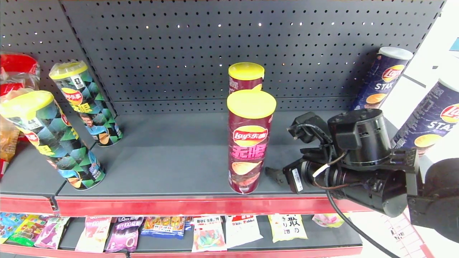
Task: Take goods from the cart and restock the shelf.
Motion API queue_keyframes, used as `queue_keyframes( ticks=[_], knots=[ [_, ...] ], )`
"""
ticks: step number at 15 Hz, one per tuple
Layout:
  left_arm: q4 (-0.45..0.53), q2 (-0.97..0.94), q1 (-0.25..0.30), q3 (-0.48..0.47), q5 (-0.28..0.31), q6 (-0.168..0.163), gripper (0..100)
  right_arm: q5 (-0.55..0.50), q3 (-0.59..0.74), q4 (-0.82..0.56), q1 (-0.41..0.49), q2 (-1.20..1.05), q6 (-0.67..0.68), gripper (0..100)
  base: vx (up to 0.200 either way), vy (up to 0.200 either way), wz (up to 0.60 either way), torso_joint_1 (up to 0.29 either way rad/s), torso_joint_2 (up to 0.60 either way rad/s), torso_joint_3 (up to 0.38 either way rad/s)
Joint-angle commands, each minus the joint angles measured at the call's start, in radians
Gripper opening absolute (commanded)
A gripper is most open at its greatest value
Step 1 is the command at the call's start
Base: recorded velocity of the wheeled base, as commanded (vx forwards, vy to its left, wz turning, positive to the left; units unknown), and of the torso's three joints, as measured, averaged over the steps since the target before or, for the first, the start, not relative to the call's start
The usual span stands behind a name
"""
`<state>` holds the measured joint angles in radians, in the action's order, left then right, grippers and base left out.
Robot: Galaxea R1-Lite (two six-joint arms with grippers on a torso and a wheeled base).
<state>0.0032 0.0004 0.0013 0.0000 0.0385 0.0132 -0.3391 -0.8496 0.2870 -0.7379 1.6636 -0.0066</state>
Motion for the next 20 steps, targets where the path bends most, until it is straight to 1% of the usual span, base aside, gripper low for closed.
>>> queue_keyframes(
  ticks=[1,8,20],
  knots=[
    [0.0,0.0,0.0,0.0,0.0,0.001,100,0.0,-0.014,0.0,-0.011,0.013,0.0,100,0.0,0.0,0.0,0.0,0.0,0.0],
    [0.0,0.0,0.0,0.0,0.0,0.001,100,0.0,-0.025,0.0,-0.046,0.028,0.0,100,0.0,0.0,0.0,0.0,0.0,0.0],
    [0.0,0.0,0.0,0.0,0.0,0.001,100,0.0,-0.059,0.0,-0.055,0.053,0.0,100,0.0,0.0,0.0,0.0,0.0,0.0]
  ],
)
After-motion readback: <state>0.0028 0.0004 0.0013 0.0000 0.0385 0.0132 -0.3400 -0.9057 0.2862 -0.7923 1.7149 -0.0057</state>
